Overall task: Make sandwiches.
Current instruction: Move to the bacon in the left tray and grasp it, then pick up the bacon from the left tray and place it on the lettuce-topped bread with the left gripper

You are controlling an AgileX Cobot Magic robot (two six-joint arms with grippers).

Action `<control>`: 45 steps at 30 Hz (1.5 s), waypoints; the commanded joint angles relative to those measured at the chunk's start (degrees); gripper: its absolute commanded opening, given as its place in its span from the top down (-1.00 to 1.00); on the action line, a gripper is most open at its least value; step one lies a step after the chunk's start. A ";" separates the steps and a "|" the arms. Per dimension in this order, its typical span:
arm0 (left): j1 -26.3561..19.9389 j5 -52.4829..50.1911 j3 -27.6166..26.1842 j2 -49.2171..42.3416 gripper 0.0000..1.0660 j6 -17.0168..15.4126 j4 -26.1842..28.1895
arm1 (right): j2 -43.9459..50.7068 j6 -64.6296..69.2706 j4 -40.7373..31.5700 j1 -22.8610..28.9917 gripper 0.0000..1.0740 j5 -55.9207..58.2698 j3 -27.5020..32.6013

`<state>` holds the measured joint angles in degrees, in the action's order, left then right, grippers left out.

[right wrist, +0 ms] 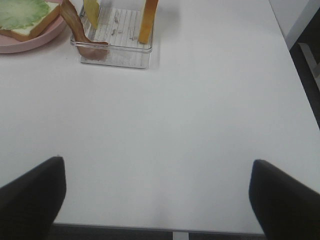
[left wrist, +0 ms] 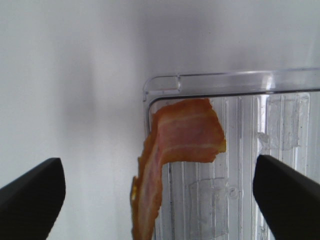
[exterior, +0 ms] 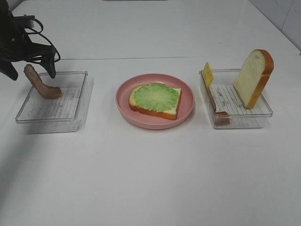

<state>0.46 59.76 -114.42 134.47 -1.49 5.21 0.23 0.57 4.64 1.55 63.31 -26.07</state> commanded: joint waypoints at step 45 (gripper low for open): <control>7.10 5.04 -9.11 -7.51 1.00 -2.46 3.09 | 2.01 -0.57 0.17 -0.29 -0.80 -0.29 0.11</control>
<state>6.76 65.49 -123.07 128.46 -3.67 7.68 0.23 0.57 4.64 1.55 63.31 -26.07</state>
